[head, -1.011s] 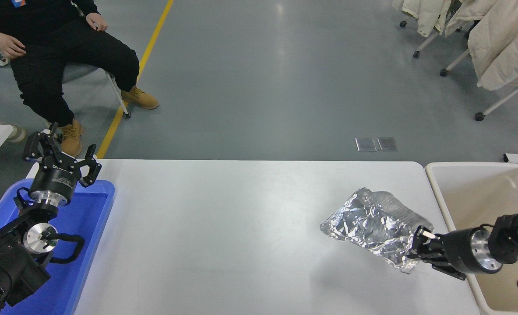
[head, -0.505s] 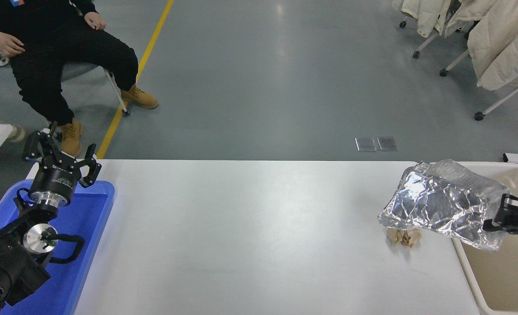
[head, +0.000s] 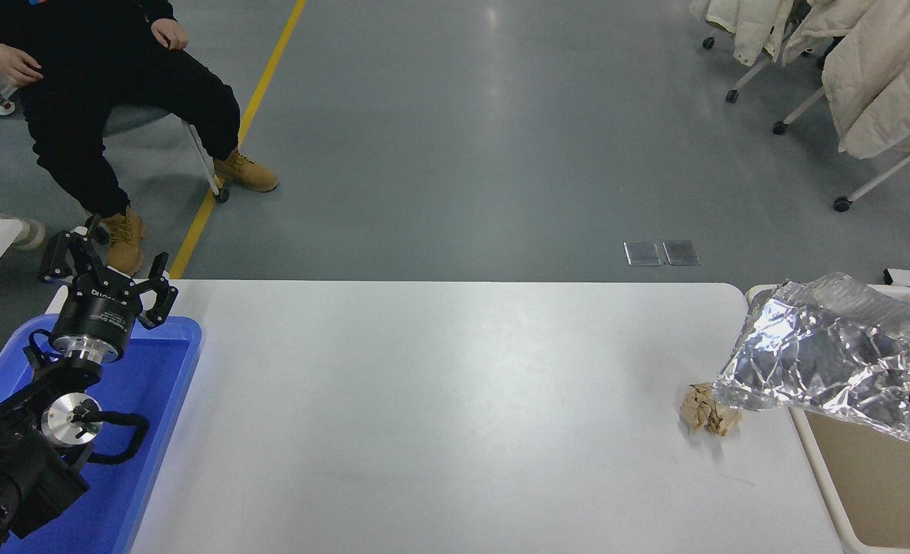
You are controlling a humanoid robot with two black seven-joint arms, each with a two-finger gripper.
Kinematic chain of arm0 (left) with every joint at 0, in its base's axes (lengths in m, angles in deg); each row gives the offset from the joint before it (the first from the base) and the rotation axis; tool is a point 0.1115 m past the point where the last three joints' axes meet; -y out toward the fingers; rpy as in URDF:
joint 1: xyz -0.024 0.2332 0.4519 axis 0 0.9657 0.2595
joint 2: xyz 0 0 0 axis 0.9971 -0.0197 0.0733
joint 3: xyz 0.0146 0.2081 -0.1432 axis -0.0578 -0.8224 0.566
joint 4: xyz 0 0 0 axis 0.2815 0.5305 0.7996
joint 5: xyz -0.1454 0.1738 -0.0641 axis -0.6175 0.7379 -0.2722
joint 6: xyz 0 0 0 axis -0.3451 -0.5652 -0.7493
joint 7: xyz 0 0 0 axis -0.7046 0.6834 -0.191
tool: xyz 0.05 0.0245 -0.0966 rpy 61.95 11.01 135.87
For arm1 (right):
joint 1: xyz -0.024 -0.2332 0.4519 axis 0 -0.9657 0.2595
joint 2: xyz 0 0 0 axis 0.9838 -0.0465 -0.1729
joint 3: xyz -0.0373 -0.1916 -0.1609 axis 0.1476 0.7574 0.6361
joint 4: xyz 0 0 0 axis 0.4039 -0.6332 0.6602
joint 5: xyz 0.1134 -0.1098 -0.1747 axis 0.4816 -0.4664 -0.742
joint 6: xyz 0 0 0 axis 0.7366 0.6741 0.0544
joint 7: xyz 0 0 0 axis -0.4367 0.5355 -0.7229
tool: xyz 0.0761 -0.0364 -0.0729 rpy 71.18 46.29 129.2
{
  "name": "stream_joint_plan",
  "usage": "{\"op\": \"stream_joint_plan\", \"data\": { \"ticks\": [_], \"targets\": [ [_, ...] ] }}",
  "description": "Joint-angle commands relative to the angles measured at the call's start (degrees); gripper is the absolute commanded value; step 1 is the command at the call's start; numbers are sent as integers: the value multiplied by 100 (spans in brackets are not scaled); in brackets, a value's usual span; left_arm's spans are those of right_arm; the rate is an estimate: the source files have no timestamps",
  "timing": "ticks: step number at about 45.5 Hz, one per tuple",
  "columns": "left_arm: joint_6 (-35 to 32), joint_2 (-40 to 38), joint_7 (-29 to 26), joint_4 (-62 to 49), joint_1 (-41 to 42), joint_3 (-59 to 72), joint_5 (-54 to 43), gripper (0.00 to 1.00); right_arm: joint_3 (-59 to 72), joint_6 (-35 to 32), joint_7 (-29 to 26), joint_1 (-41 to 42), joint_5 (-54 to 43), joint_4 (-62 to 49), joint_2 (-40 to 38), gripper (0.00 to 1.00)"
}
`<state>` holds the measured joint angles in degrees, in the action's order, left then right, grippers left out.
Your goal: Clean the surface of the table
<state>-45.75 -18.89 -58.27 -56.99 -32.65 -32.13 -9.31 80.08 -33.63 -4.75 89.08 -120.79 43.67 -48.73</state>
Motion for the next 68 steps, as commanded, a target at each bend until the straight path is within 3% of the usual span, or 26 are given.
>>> {"op": "stream_joint_plan", "data": {
  "ticks": [1,20,27,31,42,48,68],
  "targets": [
    [-1,0,0,-5,0,0,-5,100,41,627,69,-282,-15,-1097,535,0],
    [-1,0,0,4,0,0,4,100,-56,3474,209,-2039,1066,-2380,2117,0],
    [-1,0,0,4,0,0,4,100,-257,4712,455,-2820,1128,-3319,3091,0],
    [-1,0,0,3,0,0,-5,100,-565,5092,604,-3287,1119,-3944,3611,0],
    [-1,0,0,4,0,0,4,100,-1611,5224,1009,-4228,1119,-5921,4912,0],
    [-1,0,0,-5,0,0,-5,100,-1989,5224,1158,-4352,1119,-6669,5492,0],
    [-1,0,0,4,0,0,-5,100,-2508,5233,1299,-4510,1330,-7048,5879,0]
  ]
}}
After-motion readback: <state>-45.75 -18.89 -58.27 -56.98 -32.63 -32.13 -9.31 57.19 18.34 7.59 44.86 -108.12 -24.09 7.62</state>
